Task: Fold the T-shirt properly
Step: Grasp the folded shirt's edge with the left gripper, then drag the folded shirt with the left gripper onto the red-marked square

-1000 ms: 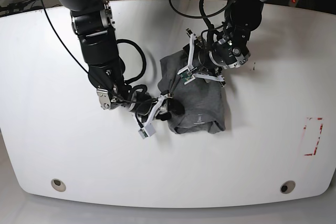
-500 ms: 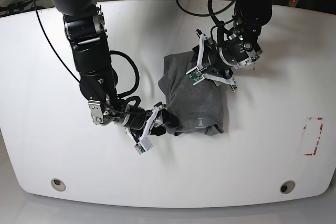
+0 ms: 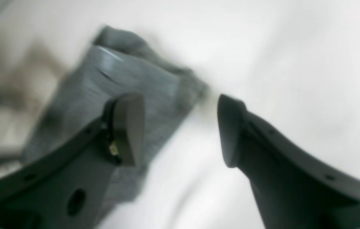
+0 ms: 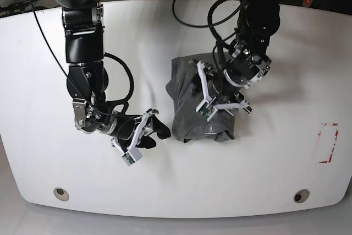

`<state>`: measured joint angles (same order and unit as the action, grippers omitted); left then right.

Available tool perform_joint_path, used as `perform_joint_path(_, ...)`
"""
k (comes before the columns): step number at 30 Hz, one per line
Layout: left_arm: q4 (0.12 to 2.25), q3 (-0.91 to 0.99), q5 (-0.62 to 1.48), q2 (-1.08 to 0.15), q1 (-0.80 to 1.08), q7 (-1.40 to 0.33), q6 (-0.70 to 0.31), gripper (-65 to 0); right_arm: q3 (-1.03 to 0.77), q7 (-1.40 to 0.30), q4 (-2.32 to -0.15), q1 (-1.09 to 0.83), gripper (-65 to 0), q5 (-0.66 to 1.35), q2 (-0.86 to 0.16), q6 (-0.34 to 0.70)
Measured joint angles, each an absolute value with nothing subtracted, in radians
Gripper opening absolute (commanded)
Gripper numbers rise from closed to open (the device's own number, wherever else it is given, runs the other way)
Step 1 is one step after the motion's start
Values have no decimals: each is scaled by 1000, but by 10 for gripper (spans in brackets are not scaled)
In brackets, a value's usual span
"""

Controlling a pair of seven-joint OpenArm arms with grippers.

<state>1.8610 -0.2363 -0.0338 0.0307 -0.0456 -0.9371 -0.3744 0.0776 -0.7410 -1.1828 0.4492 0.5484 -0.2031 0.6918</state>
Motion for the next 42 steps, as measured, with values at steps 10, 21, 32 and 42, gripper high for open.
perform_joint_path(10, 1715, -237, -31, 107, -45, -657, -8, -172, 76, -741, -1183, 426, -301, 550, -268, 692)
perform_joint_path(21, 1416, -214, -30, 105, -35, -410, 101, -172, -49, -742, -1183, 391, -301, 546, -283, 688)
perform_joint_path(32, 1188, -260, 20, 6, -127, -289, 66, -167, -49, -744, -1183, 381, -301, 550, -282, 688)
perform_joint_path(42, 1240, -234, 20, -257, -118, -348, 28, -167, -49, -744, -1183, 381, -301, 554, -280, 691)
